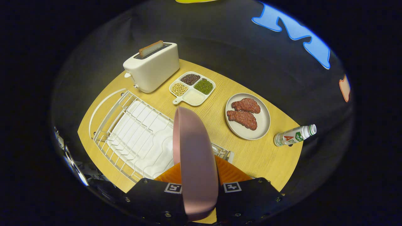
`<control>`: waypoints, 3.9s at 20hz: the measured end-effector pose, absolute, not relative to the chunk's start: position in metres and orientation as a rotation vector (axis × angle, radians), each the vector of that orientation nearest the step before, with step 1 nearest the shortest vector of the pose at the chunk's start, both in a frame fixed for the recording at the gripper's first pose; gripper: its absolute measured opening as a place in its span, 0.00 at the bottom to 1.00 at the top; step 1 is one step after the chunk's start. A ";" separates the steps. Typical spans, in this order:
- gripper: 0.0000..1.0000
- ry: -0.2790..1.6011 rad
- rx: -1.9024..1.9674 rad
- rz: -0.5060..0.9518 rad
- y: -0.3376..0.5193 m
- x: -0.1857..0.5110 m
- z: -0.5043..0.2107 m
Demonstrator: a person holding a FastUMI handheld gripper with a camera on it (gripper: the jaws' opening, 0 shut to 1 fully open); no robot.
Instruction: Take the plate from the dish rack, then take the spoon from the basket and place it into the plate.
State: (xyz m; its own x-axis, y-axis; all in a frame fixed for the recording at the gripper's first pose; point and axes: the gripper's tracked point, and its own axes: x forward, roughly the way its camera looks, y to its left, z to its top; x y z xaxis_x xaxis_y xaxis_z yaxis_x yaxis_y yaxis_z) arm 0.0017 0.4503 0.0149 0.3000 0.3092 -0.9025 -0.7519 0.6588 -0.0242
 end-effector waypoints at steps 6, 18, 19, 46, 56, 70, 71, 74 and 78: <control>0.32 1.065 -0.246 0.775 0.403 -0.029 0.049; 0.32 1.192 0.229 0.708 0.277 -0.146 -0.004; 0.32 1.207 0.260 0.704 0.271 -0.157 -0.013; 0.32 1.426 0.559 0.716 0.348 -0.262 -0.143; 0.55 1.440 0.616 0.642 0.320 -0.247 -0.157; 0.55 1.086 0.695 0.538 0.271 -0.145 -0.095; 0.55 1.039 0.695 0.513 0.263 -0.129 -0.088; 0.55 0.908 0.685 0.443 0.239 -0.085 -0.065; 0.55 0.769 0.650 0.351 0.212 -0.032 -0.043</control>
State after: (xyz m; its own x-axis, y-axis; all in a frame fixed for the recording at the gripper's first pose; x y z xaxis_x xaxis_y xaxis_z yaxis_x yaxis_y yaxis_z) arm -0.0323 0.2117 -0.0433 0.6751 0.5150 -0.5282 -0.0605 0.7523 0.6561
